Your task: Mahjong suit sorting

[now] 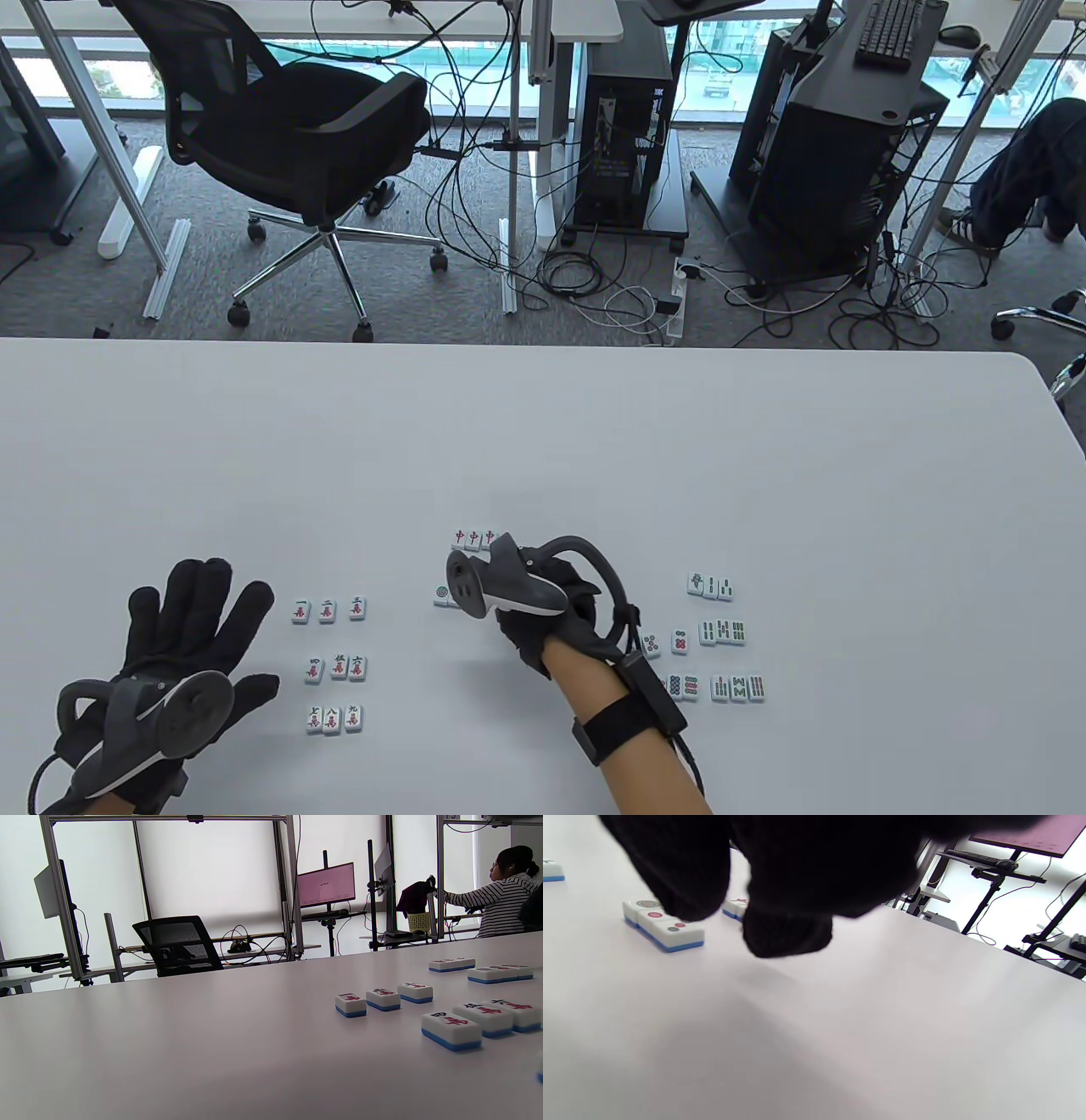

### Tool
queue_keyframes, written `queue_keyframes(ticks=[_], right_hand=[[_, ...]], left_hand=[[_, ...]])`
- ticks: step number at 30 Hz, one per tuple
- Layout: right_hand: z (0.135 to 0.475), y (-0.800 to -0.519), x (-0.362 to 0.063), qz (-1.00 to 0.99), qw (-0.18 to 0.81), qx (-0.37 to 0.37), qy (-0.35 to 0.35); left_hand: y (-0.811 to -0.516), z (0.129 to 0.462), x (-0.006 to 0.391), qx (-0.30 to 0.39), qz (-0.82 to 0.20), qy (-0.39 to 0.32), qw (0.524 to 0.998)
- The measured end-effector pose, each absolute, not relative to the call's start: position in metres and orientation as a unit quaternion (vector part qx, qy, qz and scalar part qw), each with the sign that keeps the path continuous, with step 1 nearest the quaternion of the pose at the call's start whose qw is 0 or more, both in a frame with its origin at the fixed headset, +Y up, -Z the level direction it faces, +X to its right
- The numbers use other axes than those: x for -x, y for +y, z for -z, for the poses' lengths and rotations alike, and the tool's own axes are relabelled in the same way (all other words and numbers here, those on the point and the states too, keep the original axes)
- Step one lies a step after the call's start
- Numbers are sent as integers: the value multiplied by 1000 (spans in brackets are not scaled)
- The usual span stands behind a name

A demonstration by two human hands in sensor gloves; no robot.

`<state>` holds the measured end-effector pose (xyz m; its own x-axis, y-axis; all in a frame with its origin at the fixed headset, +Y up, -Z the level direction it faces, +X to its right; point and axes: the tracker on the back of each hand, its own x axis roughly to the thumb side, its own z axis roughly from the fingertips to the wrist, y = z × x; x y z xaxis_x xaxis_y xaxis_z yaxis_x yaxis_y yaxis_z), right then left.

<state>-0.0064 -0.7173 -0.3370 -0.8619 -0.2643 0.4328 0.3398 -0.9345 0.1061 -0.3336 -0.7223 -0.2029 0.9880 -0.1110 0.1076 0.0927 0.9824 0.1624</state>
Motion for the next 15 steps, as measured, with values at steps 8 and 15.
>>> queue_keyframes(ticks=[8, 15], right_hand=[[327, -728, -84, 961, 184, 137, -155], [315, -757, -104, 956, 195, 148, -163]], left_hand=[[-725, 204, 333, -70, 61, -52, 994], [-729, 206, 334, -56, 72, -40, 995]])
